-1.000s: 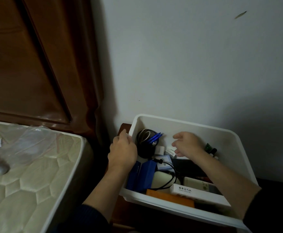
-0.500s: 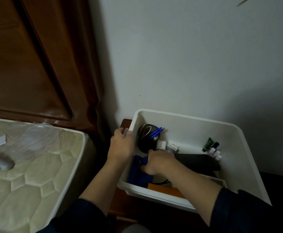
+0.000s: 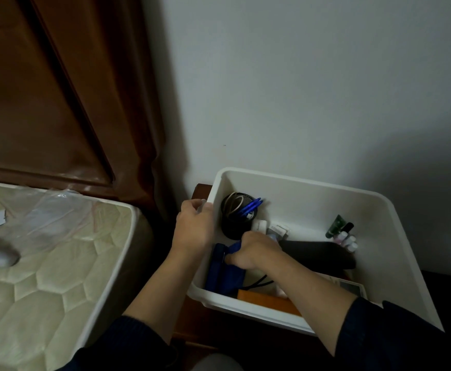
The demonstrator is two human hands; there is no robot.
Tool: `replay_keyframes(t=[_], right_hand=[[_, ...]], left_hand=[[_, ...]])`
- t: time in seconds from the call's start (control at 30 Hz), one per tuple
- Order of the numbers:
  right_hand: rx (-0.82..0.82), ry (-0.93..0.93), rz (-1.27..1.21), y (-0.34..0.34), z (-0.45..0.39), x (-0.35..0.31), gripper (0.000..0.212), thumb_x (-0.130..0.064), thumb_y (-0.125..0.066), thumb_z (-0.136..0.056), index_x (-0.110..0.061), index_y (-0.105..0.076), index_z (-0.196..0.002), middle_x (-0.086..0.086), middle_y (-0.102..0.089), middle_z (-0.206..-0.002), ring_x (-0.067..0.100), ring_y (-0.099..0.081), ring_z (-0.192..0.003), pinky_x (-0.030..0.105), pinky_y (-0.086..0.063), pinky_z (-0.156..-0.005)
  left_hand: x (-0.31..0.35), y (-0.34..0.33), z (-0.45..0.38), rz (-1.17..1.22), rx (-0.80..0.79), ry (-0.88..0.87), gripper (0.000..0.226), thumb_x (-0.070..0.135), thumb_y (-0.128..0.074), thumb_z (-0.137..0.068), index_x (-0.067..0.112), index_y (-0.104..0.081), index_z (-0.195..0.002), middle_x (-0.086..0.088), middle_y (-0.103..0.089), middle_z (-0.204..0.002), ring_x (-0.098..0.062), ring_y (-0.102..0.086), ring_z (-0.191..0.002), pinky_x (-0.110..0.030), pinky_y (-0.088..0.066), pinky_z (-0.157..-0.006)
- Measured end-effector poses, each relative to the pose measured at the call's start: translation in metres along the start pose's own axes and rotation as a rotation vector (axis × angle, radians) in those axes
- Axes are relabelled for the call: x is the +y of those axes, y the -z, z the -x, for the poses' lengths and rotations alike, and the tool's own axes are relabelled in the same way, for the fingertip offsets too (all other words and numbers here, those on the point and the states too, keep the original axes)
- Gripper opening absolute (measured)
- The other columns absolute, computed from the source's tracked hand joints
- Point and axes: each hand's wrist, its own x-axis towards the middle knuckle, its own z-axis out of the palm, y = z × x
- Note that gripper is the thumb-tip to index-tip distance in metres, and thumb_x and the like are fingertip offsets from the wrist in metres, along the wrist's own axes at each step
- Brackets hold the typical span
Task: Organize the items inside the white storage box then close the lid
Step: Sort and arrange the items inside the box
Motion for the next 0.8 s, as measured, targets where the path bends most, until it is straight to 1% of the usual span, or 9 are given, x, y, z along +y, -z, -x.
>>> replay_keyframes(t=[0.1,0.3,0.37,0.43,0.53,0.6,0.67,0.73,0.8], right_hand=[[0.024,0.003,-0.063,0.000,0.001,0.000,0.035,-0.055,-0.077,-0.084,-0.024,-0.060,-0.090,-0.003,-0.064,-0.090,0.012,-0.056,-0.077,0.028,-0.034,-0.056],[0.136,-0.008,-0.288,0.017,0.011,0.004,0.038,-0.052,-0.081,-0.070,-0.022,-0.066,-0.089,-0.001,-0.072,-0.084,0.016,-0.068,-0.076,0.032,-0.054,-0.063],[0.157,0.005,-0.430,0.033,0.018,0.015,0.041,-0.050,-0.078,-0.063,-0.018,-0.071,-0.087,0.000,-0.076,-0.074,0.018,-0.072,-0.069,0.033,-0.059,-0.068],[0.188,0.017,-0.545,0.048,0.025,0.029,0.040,-0.047,-0.077,-0.065,-0.013,-0.073,-0.085,0.002,-0.075,-0.065,0.017,-0.070,-0.059,0.032,-0.055,-0.061],[0.215,0.024,-0.688,0.062,0.036,0.056,0.036,-0.043,-0.078,-0.075,-0.011,-0.075,-0.092,-0.001,-0.072,-0.059,0.007,-0.065,-0.050,0.024,-0.049,-0.049],[0.222,0.021,-0.761,0.067,0.044,0.073,0.034,-0.042,-0.077,-0.079,-0.012,-0.074,-0.095,-0.001,-0.072,-0.059,0.005,-0.063,-0.048,0.020,-0.048,-0.048],[0.240,-0.007,-0.819,0.072,0.051,0.090,0.031,-0.040,-0.079,-0.083,-0.012,-0.074,-0.094,0.000,-0.071,-0.059,0.009,-0.062,-0.050,0.025,-0.048,-0.051],[0.269,-0.043,-0.869,0.076,0.058,0.106,0.027,-0.035,-0.079,-0.088,-0.008,-0.073,-0.092,0.004,-0.070,-0.059,0.014,-0.060,-0.051,0.027,-0.047,-0.054],[0.295,-0.074,-0.929,0.081,0.065,0.121,0.026,-0.030,-0.078,-0.091,-0.005,-0.072,-0.091,0.006,-0.069,-0.058,0.015,-0.058,-0.051,0.028,-0.046,-0.054]], left_hand=[[0.001,0.000,0.003,0.008,-0.001,-0.010,0.030,0.044,-0.050,-0.107,0.030,-0.050,-0.133,-0.004,-0.056,-0.133,-0.008,-0.055,-0.098,-0.024,-0.042,-0.065],[0.006,0.001,0.008,-0.011,0.027,-0.036,0.034,0.041,-0.051,-0.106,0.026,-0.050,-0.136,-0.006,-0.056,-0.135,-0.013,-0.058,-0.099,-0.028,-0.046,-0.069],[0.009,0.003,0.011,-0.015,0.036,-0.050,0.035,0.040,-0.052,-0.107,0.023,-0.051,-0.137,-0.007,-0.056,-0.135,-0.018,-0.060,-0.103,-0.035,-0.052,-0.079],[0.013,0.003,0.014,-0.055,0.050,-0.058,0.036,0.038,-0.051,-0.107,0.020,-0.051,-0.138,-0.010,-0.056,-0.137,-0.027,-0.061,-0.111,-0.047,-0.055,-0.095],[0.020,0.003,0.020,-0.201,0.106,-0.081,0.039,0.037,-0.051,-0.106,0.018,-0.049,-0.141,-0.011,-0.051,-0.140,-0.034,-0.056,-0.122,-0.054,-0.050,-0.105],[0.024,0.003,0.030,-0.303,0.170,-0.146,0.042,0.035,-0.054,-0.104,0.017,-0.049,-0.142,-0.013,-0.048,-0.143,-0.035,-0.048,-0.130,-0.049,-0.044,-0.106],[0.026,0.003,0.040,-0.393,0.226,-0.261,0.042,0.032,-0.058,-0.100,0.017,-0.051,-0.139,-0.013,-0.047,-0.143,-0.035,-0.043,-0.130,-0.047,-0.039,-0.104],[0.025,0.002,0.050,-0.454,0.272,-0.415,0.037,0.031,-0.064,-0.095,0.021,-0.056,-0.130,-0.008,-0.049,-0.135,-0.032,-0.043,-0.125,-0.045,-0.038,-0.101],[0.022,0.000,0.055,-0.472,0.278,-0.605,0.027,0.030,-0.066,-0.092,0.028,-0.059,-0.117,0.002,-0.052,-0.121,-0.023,-0.044,-0.115,-0.039,-0.034,-0.096]])
